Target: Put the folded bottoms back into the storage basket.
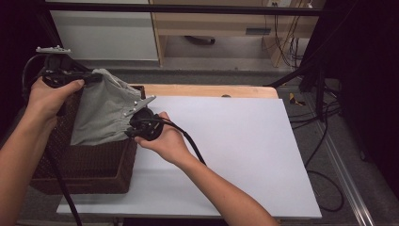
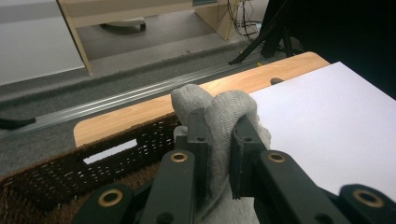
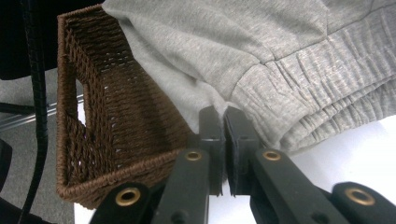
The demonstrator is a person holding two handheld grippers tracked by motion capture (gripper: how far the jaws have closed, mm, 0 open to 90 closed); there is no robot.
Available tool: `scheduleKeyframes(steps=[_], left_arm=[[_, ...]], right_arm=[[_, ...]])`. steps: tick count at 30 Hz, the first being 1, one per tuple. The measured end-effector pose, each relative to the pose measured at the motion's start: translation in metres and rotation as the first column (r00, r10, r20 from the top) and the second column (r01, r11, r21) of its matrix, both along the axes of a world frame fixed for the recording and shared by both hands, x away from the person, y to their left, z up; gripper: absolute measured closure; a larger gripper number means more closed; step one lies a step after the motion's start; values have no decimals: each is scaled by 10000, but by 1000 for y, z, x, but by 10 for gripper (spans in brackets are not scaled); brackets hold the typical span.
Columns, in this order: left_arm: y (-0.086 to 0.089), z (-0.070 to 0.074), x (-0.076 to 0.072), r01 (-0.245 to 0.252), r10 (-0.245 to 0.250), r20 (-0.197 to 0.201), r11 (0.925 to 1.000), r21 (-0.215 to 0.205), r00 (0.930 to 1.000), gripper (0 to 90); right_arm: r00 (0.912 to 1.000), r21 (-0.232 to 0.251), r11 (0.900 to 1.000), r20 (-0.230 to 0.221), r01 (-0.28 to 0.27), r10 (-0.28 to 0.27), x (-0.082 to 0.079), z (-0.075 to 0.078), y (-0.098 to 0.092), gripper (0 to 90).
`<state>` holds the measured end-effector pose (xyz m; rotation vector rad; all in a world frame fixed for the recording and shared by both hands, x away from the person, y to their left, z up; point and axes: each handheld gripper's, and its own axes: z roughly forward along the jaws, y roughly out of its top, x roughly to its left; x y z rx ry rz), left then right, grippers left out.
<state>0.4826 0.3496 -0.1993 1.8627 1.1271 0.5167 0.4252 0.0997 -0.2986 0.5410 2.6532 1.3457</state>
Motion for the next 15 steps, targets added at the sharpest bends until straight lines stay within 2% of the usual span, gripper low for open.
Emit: scheduleKeyframes(steps=[15], left_arm=[[5,-7,1,-11,11,-49,10000,46,10000,811]], right_arm=[[9997,-91,9999,209,-120,122,-2,-7,13,870]])
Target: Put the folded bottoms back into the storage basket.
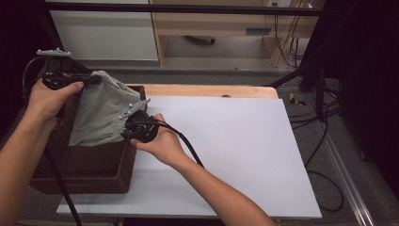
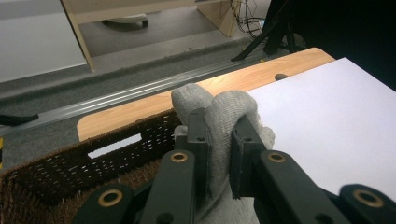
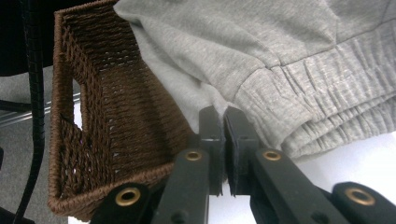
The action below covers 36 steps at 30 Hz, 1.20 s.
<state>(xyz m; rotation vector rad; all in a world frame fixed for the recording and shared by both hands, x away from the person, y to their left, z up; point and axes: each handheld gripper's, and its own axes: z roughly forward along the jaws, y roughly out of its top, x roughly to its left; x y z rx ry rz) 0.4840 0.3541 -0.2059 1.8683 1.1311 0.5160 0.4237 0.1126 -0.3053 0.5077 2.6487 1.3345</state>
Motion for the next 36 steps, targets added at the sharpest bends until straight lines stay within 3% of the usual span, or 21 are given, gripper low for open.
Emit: scheduleKeyframes(steps=[11,36], left_arm=[[4,0,-2,-1,1,27,10000,-14,10000,811],[13,-5,-4,-157,157,-39,9999,-6,9999,810]], right_arm=[[10000,245,9997,-56,-27,28,-2,-4,7,869],[9994,272,9992,-152,-300,304,-4,-13,19,868]])
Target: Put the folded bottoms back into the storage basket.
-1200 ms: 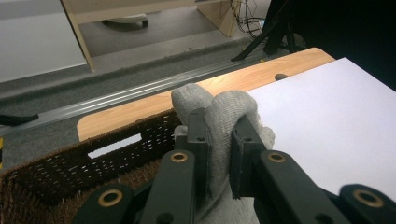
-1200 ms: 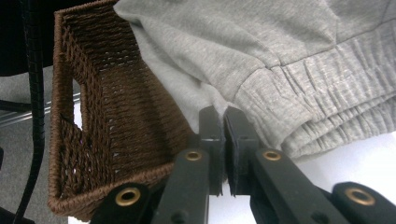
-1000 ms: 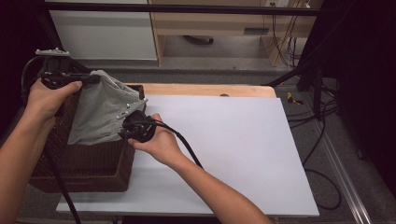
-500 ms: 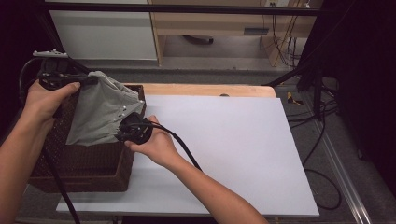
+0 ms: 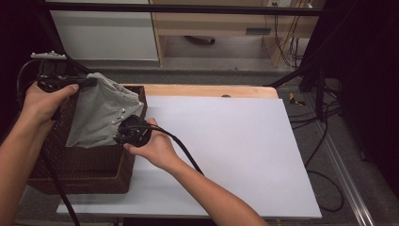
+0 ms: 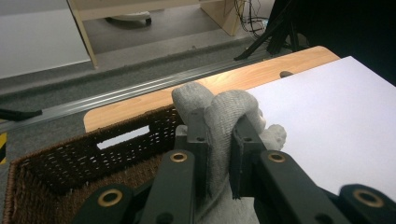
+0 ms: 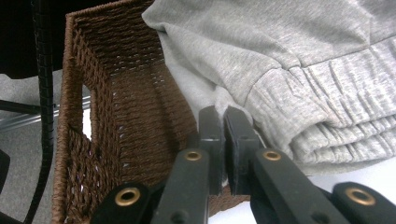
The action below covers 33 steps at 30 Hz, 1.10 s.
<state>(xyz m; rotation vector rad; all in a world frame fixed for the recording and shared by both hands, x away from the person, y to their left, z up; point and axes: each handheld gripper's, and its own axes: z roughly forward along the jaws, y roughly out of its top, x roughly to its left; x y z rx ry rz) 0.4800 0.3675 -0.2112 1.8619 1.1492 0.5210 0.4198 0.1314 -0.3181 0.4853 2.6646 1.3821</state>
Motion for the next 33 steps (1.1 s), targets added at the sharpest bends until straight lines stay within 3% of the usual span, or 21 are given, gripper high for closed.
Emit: scheduleKeyframes(steps=[19,33], left_arm=[[9,1,-4,-127,127,30,9999,-4,9999,810],[15,1,-6,-295,294,42,9995,112,9996,810]], right_arm=[[9995,221,9995,-203,-230,234,-2,-3,7,869],[9929,775,9956,-1023,-530,608,1,-9,10,868]])
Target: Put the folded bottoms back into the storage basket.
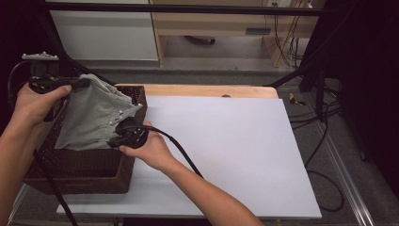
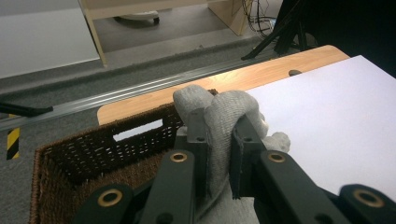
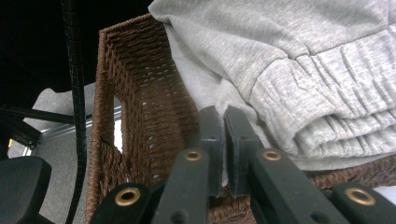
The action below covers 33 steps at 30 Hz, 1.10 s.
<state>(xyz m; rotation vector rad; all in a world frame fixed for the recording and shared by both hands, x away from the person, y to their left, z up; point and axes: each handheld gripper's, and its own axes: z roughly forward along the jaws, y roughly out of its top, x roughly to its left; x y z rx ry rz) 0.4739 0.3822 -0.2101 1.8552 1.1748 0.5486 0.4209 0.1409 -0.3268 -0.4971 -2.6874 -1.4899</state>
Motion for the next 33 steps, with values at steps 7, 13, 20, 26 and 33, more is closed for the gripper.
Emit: scheduleKeyframes(steps=[7,13,20,26,33], left_arm=[[2,-2,0,-53,53,-37,10000,63,10000,810],[4,-7,2,-92,93,-118,9999,68,9999,810],[6,-9,3,-140,143,-185,9998,142,9997,810],[7,-11,2,-146,150,-244,9998,152,9996,810],[7,-13,3,-133,139,-295,9997,207,9995,810]], right_arm=[[10000,-30,10000,-70,-46,46,2,-3,1,868],[9999,-116,9999,-130,-7,5,1,-6,3,868],[9998,-136,9999,-218,-14,11,2,-8,4,868],[9998,-178,9998,-171,-46,43,3,-11,5,868],[9997,-186,9998,-258,-49,44,2,-12,4,868]])
